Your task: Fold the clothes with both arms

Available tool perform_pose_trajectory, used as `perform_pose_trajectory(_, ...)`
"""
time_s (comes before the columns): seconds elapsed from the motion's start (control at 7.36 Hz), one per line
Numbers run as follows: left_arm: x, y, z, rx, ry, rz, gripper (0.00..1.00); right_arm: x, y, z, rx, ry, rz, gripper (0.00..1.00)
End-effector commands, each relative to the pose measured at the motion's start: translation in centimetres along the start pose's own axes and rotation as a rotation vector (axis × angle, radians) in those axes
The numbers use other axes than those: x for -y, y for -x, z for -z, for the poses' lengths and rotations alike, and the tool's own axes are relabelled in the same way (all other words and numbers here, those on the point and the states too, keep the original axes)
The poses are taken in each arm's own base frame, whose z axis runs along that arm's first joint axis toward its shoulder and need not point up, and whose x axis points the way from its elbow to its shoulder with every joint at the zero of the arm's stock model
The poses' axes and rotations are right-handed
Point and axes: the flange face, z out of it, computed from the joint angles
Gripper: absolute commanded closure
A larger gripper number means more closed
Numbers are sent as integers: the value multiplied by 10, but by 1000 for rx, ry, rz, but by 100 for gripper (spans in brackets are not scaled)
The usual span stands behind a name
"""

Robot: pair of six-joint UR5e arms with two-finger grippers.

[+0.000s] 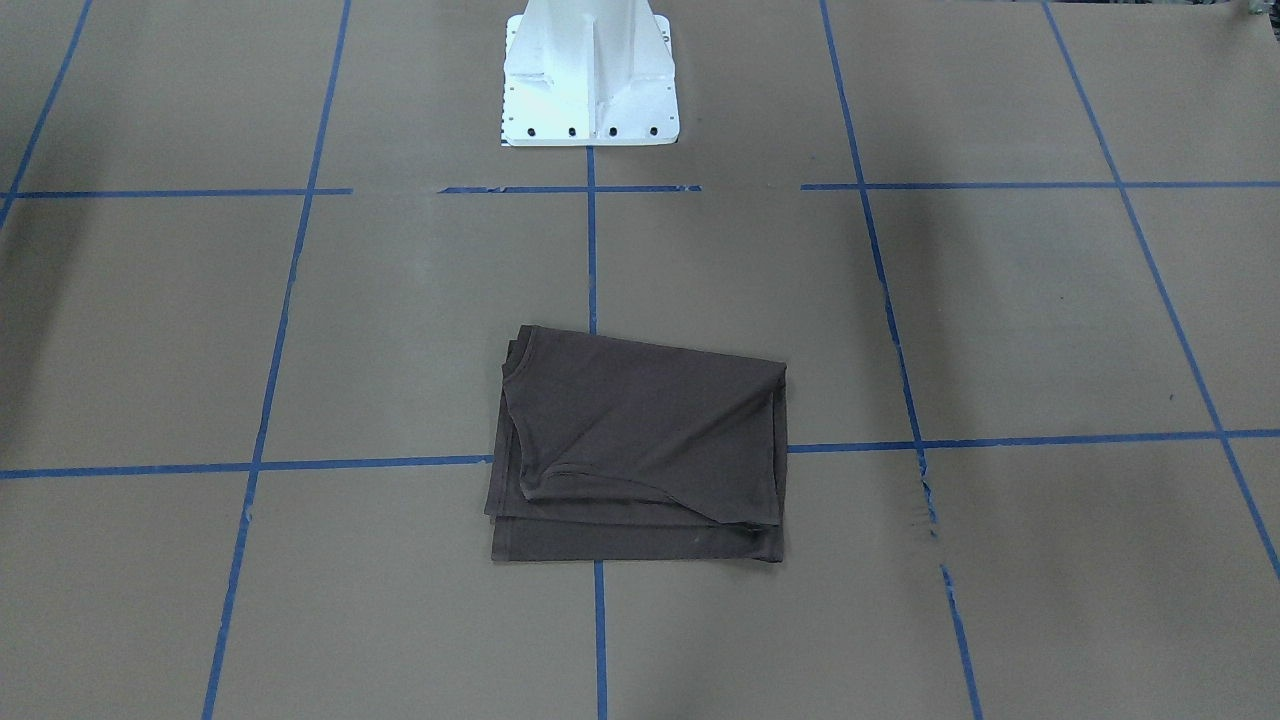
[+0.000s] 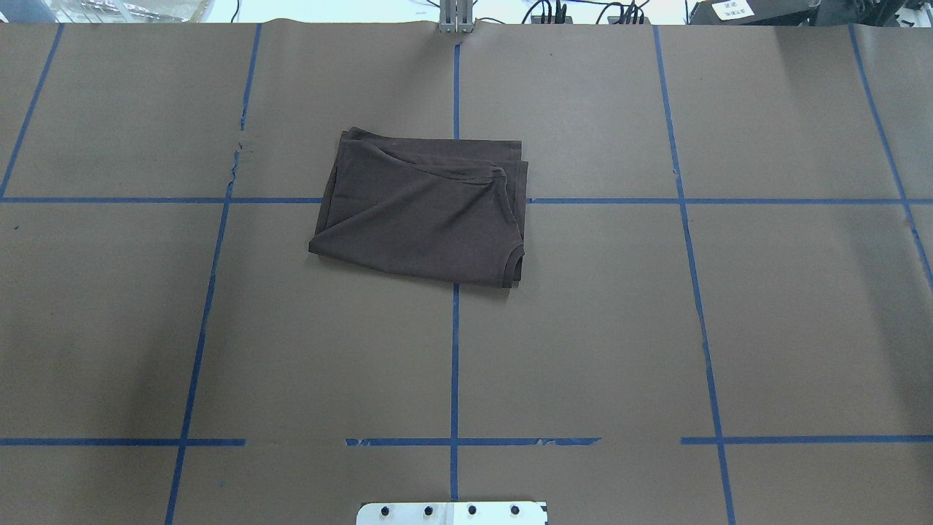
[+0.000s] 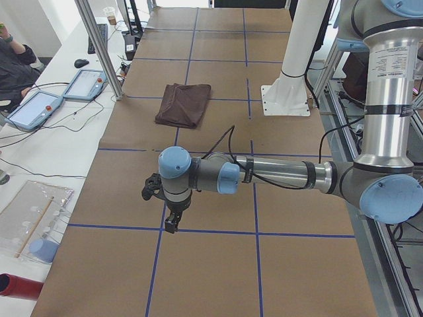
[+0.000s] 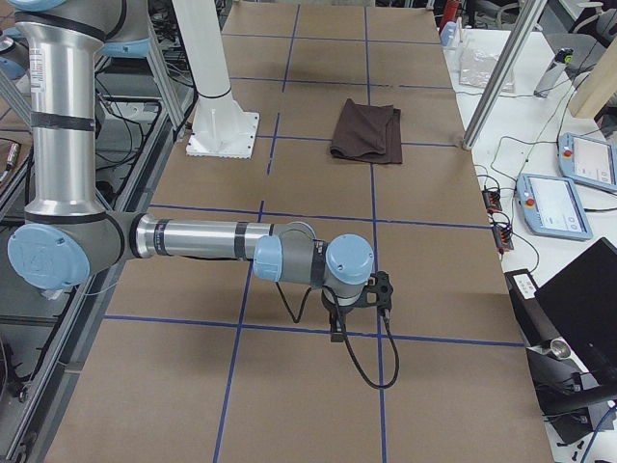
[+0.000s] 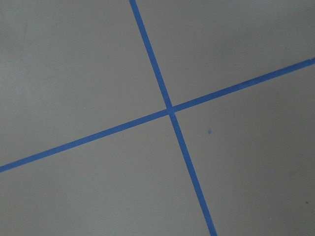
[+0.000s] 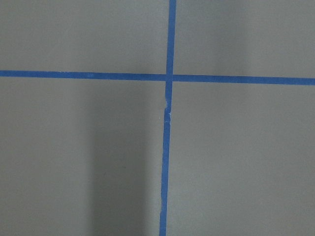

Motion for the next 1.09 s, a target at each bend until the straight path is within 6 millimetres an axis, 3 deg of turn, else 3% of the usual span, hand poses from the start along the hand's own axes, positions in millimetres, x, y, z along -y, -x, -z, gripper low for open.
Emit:
perform_pose_trajectory(0.0, -2, 1, -1, -1, 1, 114, 0, 3, 8, 7, 1, -16, -4, 0)
perform_pose_trajectory(0.27, -2, 1, -1, -1, 3, 115, 0, 15, 17, 14, 6, -30, -37, 0)
perform_pose_trajectory(0.95, -6, 2, -3, -2, 6, 121, 0, 17, 19, 16, 9, -34, -34, 0)
